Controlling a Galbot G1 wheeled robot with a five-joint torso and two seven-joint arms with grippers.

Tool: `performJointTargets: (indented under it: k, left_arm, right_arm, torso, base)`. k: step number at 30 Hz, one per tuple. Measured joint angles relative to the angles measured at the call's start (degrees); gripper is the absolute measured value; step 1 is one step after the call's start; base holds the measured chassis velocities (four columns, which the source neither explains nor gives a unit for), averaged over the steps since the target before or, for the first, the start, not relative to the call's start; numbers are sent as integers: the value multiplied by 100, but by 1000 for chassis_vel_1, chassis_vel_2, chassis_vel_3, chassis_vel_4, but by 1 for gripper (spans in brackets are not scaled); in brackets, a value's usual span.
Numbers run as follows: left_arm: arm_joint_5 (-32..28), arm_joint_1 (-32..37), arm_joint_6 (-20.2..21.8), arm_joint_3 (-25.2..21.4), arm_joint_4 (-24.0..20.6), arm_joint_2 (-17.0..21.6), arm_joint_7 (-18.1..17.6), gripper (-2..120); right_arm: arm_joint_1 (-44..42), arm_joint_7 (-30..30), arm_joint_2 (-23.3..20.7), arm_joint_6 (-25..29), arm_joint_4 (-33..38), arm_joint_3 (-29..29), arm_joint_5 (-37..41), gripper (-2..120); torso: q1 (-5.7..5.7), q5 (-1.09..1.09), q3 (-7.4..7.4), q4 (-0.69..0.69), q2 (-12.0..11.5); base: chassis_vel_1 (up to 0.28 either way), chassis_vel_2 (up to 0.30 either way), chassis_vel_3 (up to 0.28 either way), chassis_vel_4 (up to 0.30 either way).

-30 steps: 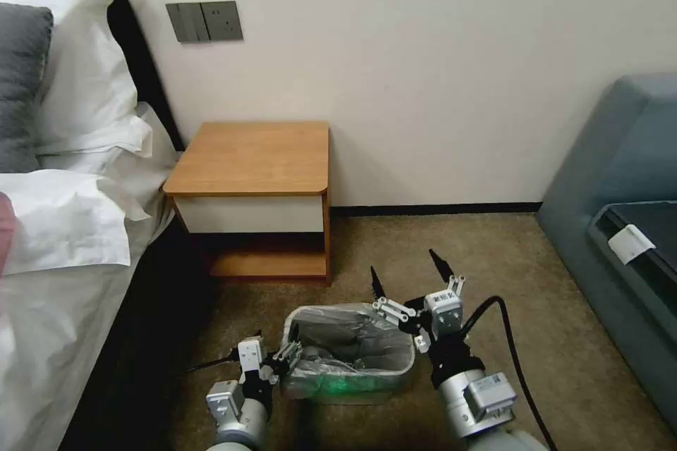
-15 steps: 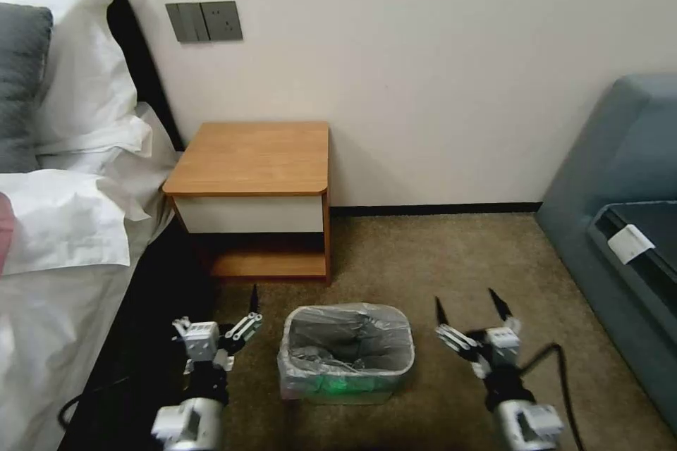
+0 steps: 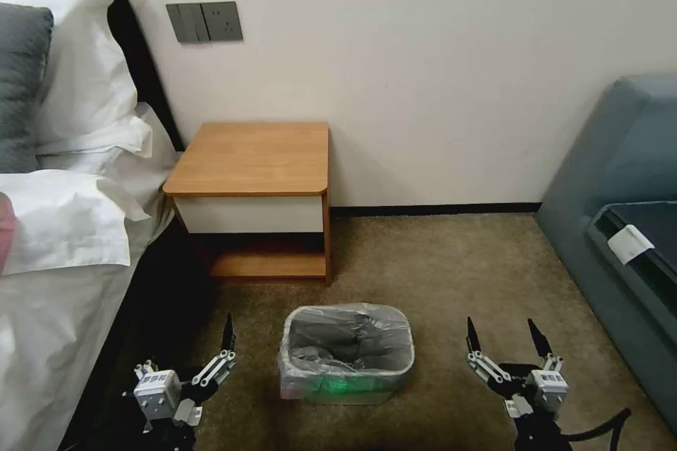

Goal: Pick up the garbage bag from the table and place it over the trash can.

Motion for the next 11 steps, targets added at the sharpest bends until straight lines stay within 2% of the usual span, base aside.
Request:
performJointTargets:
  k: [11]
  left_arm:
    - [-5, -22, 22, 7, 8, 4, -5, 100]
  right_arm:
    - [16, 11, -13, -15, 0, -18, -5, 100]
  torso:
    - [0, 0, 0, 0, 0]
  base:
    - [0, 0, 0, 0]
